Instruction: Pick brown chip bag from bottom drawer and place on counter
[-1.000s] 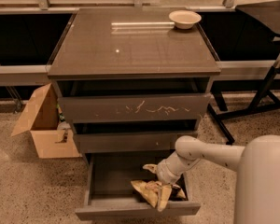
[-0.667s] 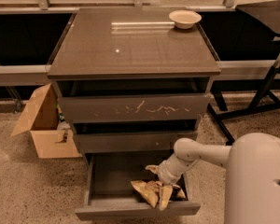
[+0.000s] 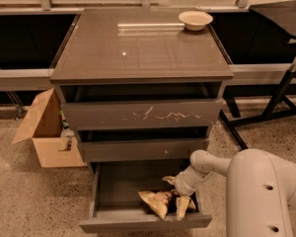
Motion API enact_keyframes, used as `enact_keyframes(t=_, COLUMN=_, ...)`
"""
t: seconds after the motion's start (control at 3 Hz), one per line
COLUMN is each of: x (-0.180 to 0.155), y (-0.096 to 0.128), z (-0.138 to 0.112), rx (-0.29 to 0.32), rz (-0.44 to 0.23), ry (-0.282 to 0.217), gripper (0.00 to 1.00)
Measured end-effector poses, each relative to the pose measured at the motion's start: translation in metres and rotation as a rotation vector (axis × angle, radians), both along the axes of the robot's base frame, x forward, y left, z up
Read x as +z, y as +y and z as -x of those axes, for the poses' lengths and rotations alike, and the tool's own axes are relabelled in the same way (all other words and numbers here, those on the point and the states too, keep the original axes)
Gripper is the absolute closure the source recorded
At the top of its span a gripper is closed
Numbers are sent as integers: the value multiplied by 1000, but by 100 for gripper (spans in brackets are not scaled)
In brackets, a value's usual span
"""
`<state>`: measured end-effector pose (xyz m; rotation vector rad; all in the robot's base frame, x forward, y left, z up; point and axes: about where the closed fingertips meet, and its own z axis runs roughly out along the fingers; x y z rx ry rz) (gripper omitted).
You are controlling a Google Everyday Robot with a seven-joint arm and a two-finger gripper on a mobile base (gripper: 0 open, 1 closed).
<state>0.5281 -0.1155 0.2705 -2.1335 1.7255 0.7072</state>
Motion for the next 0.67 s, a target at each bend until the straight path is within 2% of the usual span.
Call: enact_keyframes(t=0.67, x=-51, y=-16, z=-36, rx=-5, rz=-40, ry=-7, gripper=3)
